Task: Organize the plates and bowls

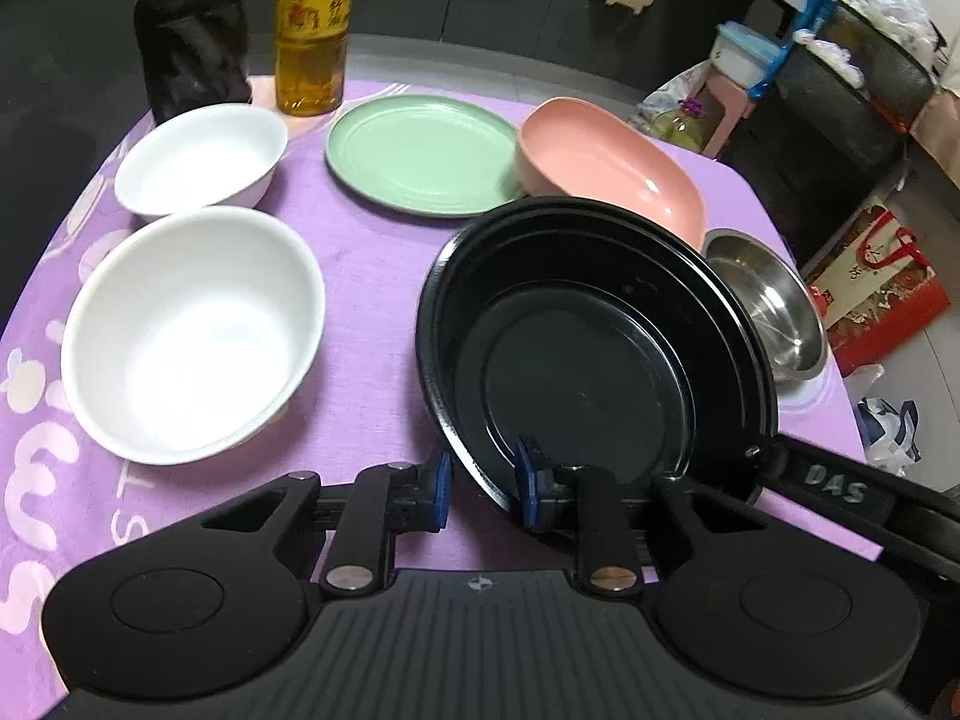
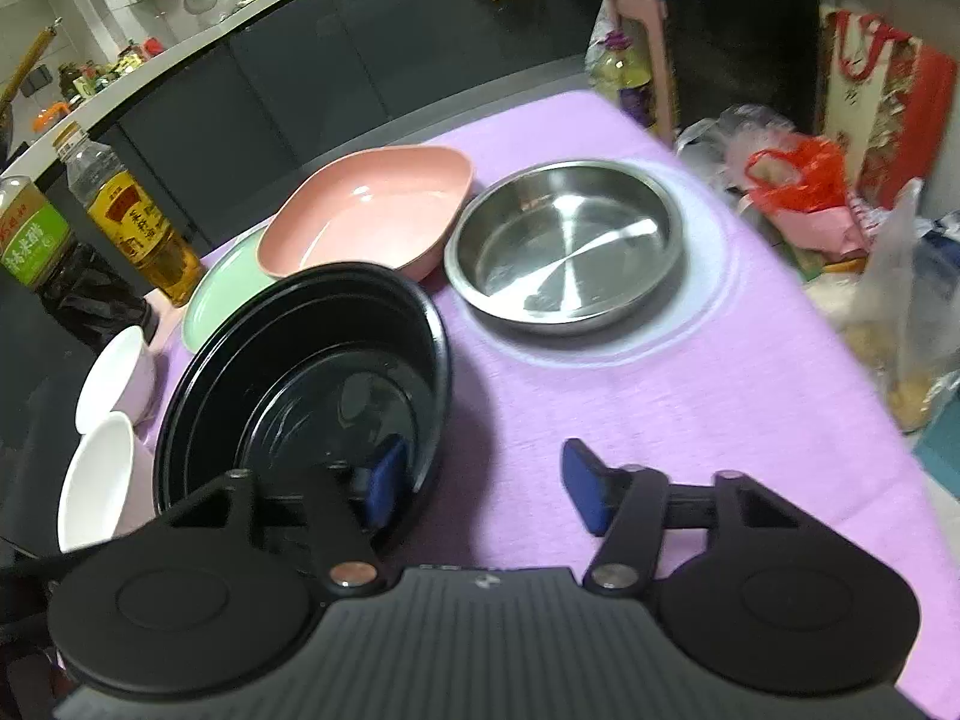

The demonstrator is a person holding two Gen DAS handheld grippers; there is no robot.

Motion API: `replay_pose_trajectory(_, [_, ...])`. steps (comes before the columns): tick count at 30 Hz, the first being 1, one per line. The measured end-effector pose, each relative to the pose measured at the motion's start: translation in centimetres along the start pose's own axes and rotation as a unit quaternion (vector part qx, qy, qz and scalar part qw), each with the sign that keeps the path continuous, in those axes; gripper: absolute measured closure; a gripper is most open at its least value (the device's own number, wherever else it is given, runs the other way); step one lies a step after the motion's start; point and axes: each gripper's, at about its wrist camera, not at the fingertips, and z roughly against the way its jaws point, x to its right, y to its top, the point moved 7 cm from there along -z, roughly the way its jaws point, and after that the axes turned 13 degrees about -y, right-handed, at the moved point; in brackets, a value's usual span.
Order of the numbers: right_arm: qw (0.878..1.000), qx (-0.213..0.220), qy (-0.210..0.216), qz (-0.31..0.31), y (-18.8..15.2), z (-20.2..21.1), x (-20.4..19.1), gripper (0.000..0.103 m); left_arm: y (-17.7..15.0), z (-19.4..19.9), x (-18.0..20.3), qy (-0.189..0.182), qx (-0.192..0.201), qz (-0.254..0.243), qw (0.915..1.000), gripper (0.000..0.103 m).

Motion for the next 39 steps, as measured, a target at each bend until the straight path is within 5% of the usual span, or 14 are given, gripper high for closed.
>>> replay_pose_trajectory(3, [1.000, -0.013, 0.024, 0.016, -0.3, 0.0, -0.7, 0.086, -0.3, 0.8, 0.8, 0.001, 0.009, -0.022, 0.9997, 0.085])
replay_pose_trajectory(4, [0.999, -0.014, 0.026, 0.022, -0.5, 0.1, -0.9, 0.087, -0.5, 1.2, 1.0, 0.001, 0.012, -0.026, 0.9996, 0.085])
replay_pose_trajectory(39, [0.994, 0.016, 0.048, 0.099, -9.5, 10.6, -2.7, 0.086, -11.2, 12.4, -0.9, -0.001, 0.038, -0.022, 0.9990, 0.083])
